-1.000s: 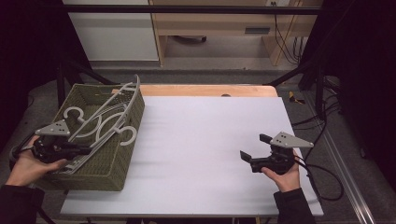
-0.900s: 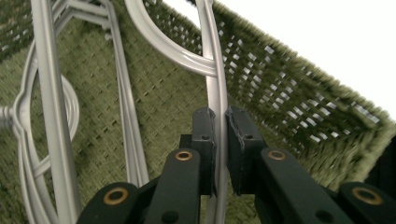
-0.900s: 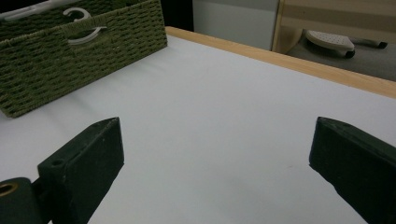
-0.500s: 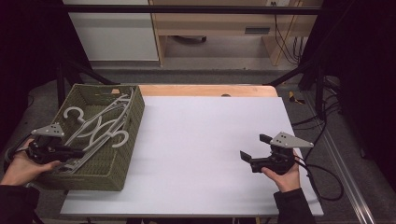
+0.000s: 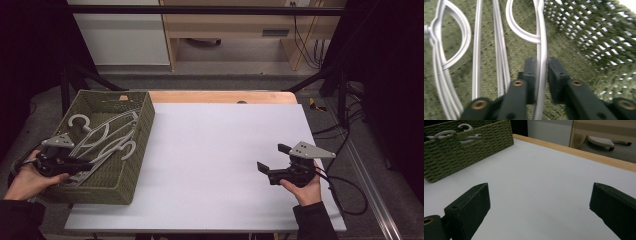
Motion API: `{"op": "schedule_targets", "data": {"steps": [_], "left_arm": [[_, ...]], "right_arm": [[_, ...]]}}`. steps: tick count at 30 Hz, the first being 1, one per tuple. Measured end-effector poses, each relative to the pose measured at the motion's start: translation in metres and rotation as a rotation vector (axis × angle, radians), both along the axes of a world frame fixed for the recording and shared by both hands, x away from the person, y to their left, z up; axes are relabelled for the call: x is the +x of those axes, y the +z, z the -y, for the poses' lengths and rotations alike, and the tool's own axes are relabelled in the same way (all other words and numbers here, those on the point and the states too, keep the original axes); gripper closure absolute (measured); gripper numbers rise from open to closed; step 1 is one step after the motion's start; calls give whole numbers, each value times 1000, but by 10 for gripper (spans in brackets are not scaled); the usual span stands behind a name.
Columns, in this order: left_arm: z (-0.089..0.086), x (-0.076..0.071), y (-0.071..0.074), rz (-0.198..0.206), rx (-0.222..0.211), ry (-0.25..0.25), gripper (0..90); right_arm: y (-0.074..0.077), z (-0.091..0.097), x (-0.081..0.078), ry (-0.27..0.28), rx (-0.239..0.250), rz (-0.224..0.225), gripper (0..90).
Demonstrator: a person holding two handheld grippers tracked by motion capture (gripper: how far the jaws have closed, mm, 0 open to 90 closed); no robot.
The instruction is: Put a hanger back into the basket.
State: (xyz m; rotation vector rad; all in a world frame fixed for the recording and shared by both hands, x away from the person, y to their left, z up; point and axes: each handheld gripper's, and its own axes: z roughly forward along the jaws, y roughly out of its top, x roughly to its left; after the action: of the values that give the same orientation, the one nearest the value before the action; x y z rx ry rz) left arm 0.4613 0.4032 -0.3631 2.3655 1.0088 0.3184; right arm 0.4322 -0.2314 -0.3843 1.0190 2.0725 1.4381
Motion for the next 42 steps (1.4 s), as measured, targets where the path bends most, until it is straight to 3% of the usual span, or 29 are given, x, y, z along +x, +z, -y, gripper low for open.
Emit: {"op": "schedule_targets", "data": {"steps": [1, 2, 4, 5, 11, 17, 20, 26, 30, 37, 39, 42], "left_arm": [[7, 2, 0, 16, 38, 20, 657], [7, 2, 0, 16, 38, 20, 636], [17, 7, -2, 40, 85, 34, 593], [20, 9, -3, 34, 97, 28, 565], [31, 17, -8, 56, 127, 40, 483], [40, 23, -17, 38, 178, 38, 500], [43, 26, -20, 27, 257, 61, 536], [43, 28, -21, 3, 263, 109, 624], [44, 24, -12, 39, 289, 102, 674], [26, 27, 8, 82, 240, 161, 778], [14, 30, 9, 77, 161, 176, 781], [6, 32, 10, 78, 100, 184, 780]], "right_arm": [[0, 0, 0, 0, 4, -1, 33], [0, 0, 0, 0, 4, -1, 33], [0, 0, 0, 1, -2, 0, 33], [0, 0, 0, 1, -3, -2, 33], [0, 0, 0, 2, -2, 1, 34], [-1, -1, 0, 1, -4, 1, 33], [0, 0, 0, 3, -5, 0, 33], [0, -1, 0, 1, -4, -1, 33], [0, -1, 0, 1, -3, -1, 34], [0, 0, 0, 4, -4, 0, 34], [0, 0, 0, -1, -1, 2, 35], [0, 0, 0, -1, 0, 3, 35]]}}
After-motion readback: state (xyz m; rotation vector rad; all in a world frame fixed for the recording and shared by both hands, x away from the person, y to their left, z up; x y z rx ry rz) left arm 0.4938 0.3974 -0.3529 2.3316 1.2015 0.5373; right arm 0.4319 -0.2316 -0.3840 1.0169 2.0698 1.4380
